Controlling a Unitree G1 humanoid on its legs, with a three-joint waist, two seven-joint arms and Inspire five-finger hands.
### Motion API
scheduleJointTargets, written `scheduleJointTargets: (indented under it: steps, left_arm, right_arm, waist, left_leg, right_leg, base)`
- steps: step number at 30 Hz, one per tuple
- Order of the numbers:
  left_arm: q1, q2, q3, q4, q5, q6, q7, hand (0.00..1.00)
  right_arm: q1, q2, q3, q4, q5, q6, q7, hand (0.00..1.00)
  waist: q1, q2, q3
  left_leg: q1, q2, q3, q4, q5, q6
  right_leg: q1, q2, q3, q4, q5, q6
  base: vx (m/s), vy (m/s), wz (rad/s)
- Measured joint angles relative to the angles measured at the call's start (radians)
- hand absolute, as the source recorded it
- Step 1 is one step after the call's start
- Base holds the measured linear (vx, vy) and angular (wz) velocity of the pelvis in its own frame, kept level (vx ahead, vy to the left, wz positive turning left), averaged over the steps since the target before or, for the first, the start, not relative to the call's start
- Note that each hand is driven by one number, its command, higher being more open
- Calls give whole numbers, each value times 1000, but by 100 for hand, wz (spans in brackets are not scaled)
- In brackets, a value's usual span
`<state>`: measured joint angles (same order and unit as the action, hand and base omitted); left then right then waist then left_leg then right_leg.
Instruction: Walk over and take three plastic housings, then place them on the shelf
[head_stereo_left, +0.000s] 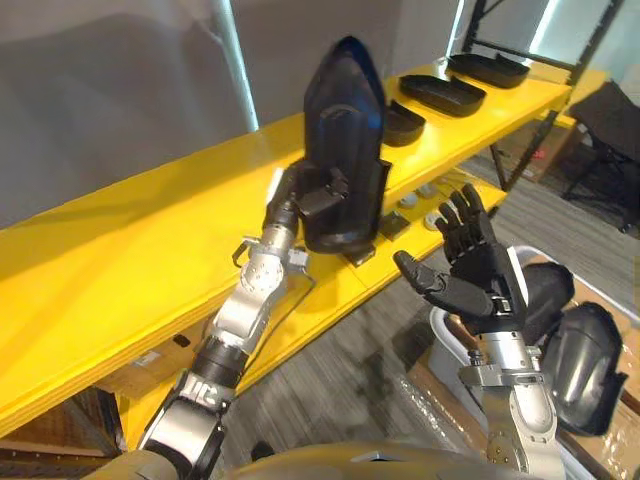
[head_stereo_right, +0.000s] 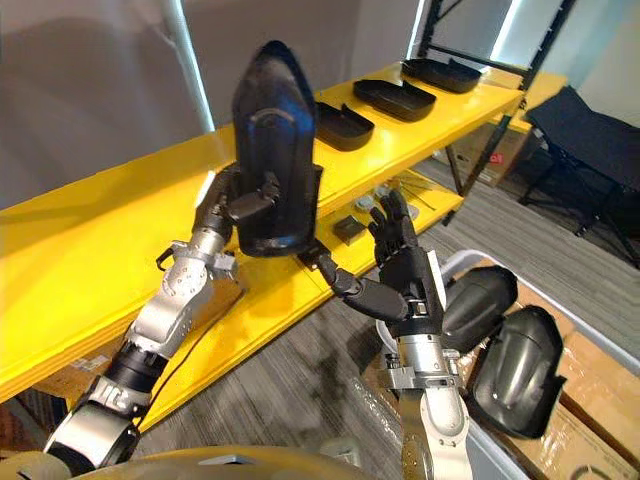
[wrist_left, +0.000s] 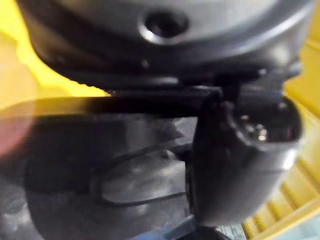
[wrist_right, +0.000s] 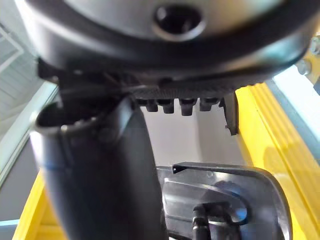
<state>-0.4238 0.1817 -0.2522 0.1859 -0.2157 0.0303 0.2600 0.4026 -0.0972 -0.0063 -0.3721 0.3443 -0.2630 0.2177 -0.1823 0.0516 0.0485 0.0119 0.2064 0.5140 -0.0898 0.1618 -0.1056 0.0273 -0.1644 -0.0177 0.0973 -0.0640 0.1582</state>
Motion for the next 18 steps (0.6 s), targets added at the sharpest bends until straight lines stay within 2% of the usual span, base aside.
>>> scheduleJointTargets:
  steps: [3, 5, 8, 13, 16, 18]
  left_arm:
    - [-84, 5, 32, 91, -12, 18, 58, 0]
    - [-136, 21, 44, 130, -23, 18, 87, 0]
    - [-211, 55, 69, 175, -58, 20, 137, 0]
    - [-270, 121, 121, 183, -175, 28, 217, 0]
    - [-303, 161, 153, 220, -228, 31, 243, 0]
    - [-342, 184, 154, 242, -256, 33, 261, 0]
  right_arm:
    - [-5, -46, 25, 0, 26, 34, 5, 100]
    - [-9, -60, 41, 3, 26, 39, 4, 100]
    - [-20, -65, 80, 6, 27, 41, 1, 100]
    - [-25, -73, 138, 6, 35, 41, 1, 100]
    - [-25, -105, 183, 6, 35, 41, 0, 100]
    - [-28, -119, 215, 6, 35, 41, -11, 100]
  waist:
    - [-15, 20, 2]
    - [-16, 24, 11]
    - [-19, 14, 50]
    - [-34, 15, 115]
    - [-36, 13, 139]
    - [-29, 6, 180]
  left_leg:
    - [-30, 16, 6, 0, 25, -2]
    - [-57, 13, 15, 1, 34, 4]
    - [-77, 8, 30, 1, 46, 10]
    - [-111, 6, 31, 1, 56, 23]
    - [-135, 5, 32, 2, 67, 24]
    - [-151, 5, 25, 4, 79, 35]
  right_leg:
    - [-53, 15, 7, 36, -5, -8]
    - [-96, 15, 26, 60, -5, -8]
    - [-144, 13, 51, 91, -4, -6]
    - [-189, 12, 61, 115, -4, -2]
    - [-223, 13, 65, 133, -6, -1]
    - [-240, 13, 63, 149, -7, -1]
  base:
    - [-71, -69, -6]
    - [-55, -19, -9]
    - [-55, -5, -14]
    - [-38, -6, -1]
    - [-12, -11, 1]
    - [-6, -21, 10]
